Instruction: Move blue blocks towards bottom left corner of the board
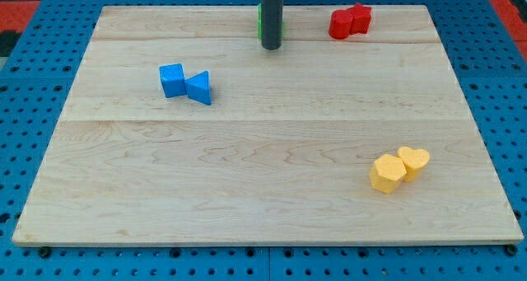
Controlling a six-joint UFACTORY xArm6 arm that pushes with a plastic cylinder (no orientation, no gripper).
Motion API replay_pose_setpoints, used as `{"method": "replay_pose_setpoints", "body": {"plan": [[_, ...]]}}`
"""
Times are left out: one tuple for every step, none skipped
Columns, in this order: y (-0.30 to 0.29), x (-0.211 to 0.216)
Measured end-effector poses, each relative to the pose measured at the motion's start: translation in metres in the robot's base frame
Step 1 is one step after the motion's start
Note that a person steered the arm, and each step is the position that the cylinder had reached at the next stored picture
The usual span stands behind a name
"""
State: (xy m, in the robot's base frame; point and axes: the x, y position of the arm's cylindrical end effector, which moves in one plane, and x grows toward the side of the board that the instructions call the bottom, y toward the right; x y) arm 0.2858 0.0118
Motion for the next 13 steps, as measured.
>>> {"method": "replay_pose_setpoints", "body": {"plan": [[0.005,0.025],[0.036,0.063],[0.048,0.063],[0.048,0.063],[0.049,0.063],[0.048,0.063],[0.048,0.063],[0.048,0.064],[0.048,0.067],[0.042,0.068],[-0.021,0.081],[-0.039,0.096],[-0.061,0.093]]}}
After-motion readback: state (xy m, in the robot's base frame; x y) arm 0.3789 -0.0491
